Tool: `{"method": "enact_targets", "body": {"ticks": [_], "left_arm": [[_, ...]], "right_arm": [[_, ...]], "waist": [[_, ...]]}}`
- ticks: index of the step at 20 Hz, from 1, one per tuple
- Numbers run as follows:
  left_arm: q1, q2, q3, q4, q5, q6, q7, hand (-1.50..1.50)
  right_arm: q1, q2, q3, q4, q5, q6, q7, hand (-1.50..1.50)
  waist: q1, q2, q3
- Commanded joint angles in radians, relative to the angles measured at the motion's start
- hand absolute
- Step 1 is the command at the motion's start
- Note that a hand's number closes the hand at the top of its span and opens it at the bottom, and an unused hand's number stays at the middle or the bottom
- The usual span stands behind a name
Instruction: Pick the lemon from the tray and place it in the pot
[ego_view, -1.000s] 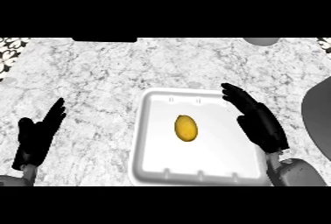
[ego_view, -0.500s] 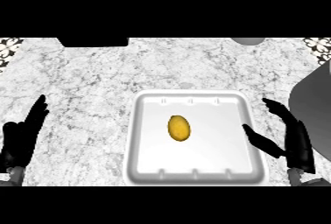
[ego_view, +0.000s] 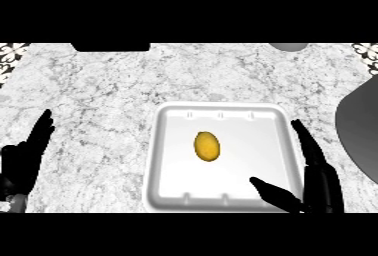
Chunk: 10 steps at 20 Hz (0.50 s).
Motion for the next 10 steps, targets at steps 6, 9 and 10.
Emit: {"method": "enact_targets", "body": {"ticks": [6, 9, 10], "left_arm": [[0.000, -0.020, -0.001, 0.001, -0.008, -0.041, -0.014, 0.00], [-0.024, 0.005, 0.003, -0.028, -0.018, -0.031, 0.033, 0.00], [-0.034, -0.020, -0.001, -0.023, -0.029, -0.007, 0.019, 0.00]], "right_arm": [[-0.309, 0.119, 0.074, -0.052, 0.022, 0.488, 0.453, -1.50], [-0.370, 0.097, 0.028, 0.046, -0.120, 0.642, 0.505, -1.50], [-0.410, 0.122, 0.030, 0.074, -0.144, 0.686, 0.545, -1.50]], "waist": [[0.032, 0.007, 0.002], [0.046, 0.011, 0.003], [0.050, 0.013, 0.001]]}}
